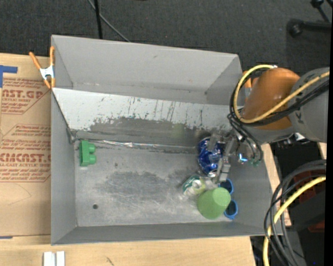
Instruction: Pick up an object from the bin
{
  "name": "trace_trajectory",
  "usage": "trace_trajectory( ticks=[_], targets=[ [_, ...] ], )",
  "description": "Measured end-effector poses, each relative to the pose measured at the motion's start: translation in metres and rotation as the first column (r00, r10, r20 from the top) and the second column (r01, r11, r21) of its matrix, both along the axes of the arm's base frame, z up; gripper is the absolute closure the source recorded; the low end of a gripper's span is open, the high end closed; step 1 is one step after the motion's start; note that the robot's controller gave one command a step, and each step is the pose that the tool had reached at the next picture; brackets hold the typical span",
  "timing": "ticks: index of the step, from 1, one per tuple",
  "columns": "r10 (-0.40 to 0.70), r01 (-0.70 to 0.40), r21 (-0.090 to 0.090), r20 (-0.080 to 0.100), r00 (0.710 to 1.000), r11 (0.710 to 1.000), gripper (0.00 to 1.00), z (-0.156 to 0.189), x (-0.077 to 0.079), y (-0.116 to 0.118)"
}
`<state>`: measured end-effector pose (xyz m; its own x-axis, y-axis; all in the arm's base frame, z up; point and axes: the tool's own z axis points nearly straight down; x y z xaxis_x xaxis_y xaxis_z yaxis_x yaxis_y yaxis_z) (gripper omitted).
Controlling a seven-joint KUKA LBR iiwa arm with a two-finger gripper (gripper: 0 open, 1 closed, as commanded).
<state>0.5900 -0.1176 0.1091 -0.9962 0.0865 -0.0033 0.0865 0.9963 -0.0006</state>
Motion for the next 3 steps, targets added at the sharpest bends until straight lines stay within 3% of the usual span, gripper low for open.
trace_trajectory(
  ticks=[1, 2, 3],
  targets=[
    [-0.011, 0.011, -0.002, 0.034, 0.999, 1.000, 0.00, -0.0288, 0.0129, -0.0100],
    [-0.155, 0.155, 0.000, 0.028, 0.987, 0.988, 0.00, -0.0286, 0.0122, -0.0032],
    [-0.155, 0.155, 0.002, 0.024, 0.988, 0.988, 1.00, -0.0248, 0.0129, -0.0023]
  ],
)
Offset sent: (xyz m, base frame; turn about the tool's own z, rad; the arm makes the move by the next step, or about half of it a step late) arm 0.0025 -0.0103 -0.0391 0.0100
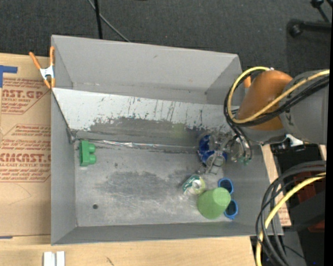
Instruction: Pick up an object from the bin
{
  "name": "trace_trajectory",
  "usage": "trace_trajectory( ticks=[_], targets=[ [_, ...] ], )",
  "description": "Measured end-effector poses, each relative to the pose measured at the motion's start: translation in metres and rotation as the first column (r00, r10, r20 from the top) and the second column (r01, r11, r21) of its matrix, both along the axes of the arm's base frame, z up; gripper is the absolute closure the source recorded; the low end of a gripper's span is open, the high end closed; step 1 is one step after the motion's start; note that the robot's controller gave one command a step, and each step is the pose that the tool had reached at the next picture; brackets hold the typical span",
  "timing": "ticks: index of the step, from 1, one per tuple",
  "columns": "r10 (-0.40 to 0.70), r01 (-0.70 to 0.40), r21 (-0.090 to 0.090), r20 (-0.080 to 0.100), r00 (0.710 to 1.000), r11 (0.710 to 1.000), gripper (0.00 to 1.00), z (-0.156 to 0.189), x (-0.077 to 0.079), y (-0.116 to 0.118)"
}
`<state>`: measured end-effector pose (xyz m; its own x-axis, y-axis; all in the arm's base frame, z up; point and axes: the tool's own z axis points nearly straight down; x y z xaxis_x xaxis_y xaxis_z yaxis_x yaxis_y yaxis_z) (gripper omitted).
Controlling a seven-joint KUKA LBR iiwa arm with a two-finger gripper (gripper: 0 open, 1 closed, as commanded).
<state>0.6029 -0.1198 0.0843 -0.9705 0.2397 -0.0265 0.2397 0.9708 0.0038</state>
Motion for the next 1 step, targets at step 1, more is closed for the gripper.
trace_trajectory(
  ticks=[1],
  targets=[
    [0.002, -0.002, 0.003, -0.019, 1.000, 1.000, 1.00, 0.0119, 0.0023, 0.0010]
  ],
)
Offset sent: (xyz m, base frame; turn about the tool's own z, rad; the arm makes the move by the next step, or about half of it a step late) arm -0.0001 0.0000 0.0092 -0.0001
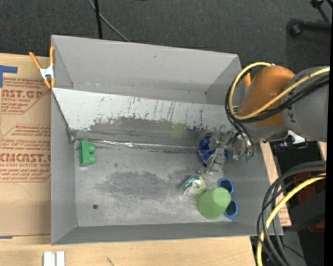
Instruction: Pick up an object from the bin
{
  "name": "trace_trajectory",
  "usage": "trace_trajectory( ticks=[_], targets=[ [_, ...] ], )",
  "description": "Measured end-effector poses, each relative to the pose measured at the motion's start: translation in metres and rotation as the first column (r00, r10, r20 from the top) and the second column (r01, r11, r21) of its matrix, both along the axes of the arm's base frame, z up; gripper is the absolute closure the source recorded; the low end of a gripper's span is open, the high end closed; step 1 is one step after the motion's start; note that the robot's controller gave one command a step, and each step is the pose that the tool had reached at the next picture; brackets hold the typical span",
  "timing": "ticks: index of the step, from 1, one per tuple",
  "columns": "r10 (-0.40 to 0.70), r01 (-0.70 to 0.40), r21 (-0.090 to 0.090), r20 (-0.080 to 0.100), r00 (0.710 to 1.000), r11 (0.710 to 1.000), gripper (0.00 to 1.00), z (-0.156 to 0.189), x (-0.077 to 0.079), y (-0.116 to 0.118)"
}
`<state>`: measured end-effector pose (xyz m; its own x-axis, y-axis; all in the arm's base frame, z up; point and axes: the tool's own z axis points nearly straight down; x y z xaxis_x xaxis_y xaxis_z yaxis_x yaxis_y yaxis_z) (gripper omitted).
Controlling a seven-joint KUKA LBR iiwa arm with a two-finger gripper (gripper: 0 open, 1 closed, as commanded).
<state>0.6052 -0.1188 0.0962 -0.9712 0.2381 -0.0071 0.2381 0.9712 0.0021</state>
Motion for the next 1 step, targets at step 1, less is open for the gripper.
trace_trajectory(
  ticks=[1],
  targets=[
    [0.001, -0.001, -0.001, 0.003, 1.000, 1.000, 1.00, 0.0330, 0.0025, 0.0003]
  ],
)
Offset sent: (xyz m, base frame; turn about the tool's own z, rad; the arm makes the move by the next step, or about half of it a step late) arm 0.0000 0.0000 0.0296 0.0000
